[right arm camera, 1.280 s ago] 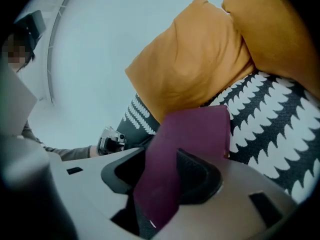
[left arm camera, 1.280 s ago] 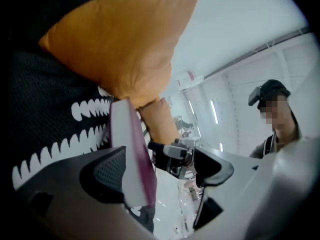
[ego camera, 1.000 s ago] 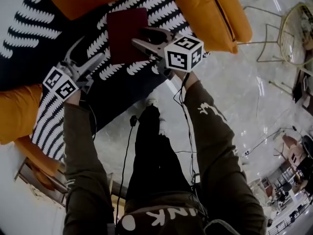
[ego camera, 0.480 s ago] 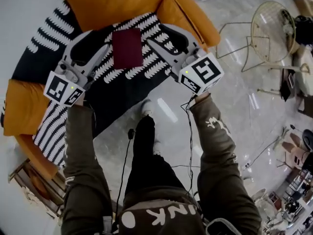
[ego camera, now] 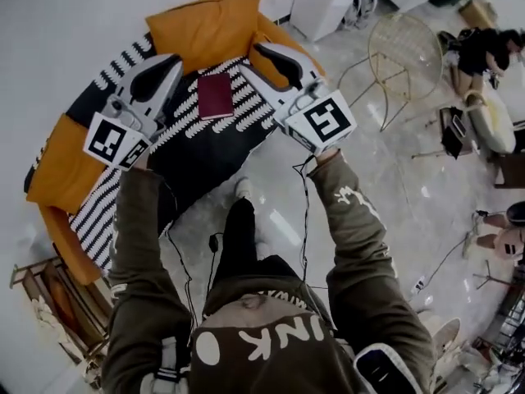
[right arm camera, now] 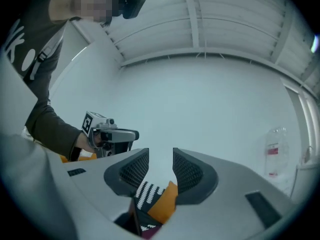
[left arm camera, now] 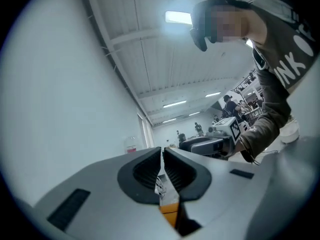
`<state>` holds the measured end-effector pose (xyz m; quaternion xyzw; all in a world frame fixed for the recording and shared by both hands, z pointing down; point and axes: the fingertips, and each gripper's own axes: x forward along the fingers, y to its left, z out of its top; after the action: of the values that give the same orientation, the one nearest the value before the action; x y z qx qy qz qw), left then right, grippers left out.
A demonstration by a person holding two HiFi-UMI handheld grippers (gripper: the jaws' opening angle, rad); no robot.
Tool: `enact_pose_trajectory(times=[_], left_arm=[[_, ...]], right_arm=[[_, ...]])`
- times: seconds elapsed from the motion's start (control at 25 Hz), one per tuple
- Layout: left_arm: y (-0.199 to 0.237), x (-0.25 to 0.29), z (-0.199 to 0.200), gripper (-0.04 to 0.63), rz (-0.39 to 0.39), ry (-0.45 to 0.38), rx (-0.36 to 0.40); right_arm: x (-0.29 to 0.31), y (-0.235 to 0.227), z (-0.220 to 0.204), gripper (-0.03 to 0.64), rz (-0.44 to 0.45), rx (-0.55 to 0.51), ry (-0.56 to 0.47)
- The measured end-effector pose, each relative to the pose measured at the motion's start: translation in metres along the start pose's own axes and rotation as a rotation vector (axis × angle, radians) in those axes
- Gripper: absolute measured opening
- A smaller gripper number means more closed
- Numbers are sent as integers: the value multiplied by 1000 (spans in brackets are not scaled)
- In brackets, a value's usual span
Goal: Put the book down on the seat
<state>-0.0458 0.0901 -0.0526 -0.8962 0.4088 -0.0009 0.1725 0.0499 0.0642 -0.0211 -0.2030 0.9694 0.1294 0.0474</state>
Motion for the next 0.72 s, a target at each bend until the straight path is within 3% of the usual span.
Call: enact_pose_trajectory(times=[0.16, 0.36, 0.72], left_arm=[[-42, -30, 78, 12, 16, 21, 51], [-67, -65, 149, 5, 44, 38, 102], [-92, -119, 226, 5, 57, -19, 143]], right_arm=[[-38, 37, 80, 152, -8, -31, -62], [-62, 73, 151, 147, -14, -55, -96], [-89, 128, 233, 107, -51, -174, -114]])
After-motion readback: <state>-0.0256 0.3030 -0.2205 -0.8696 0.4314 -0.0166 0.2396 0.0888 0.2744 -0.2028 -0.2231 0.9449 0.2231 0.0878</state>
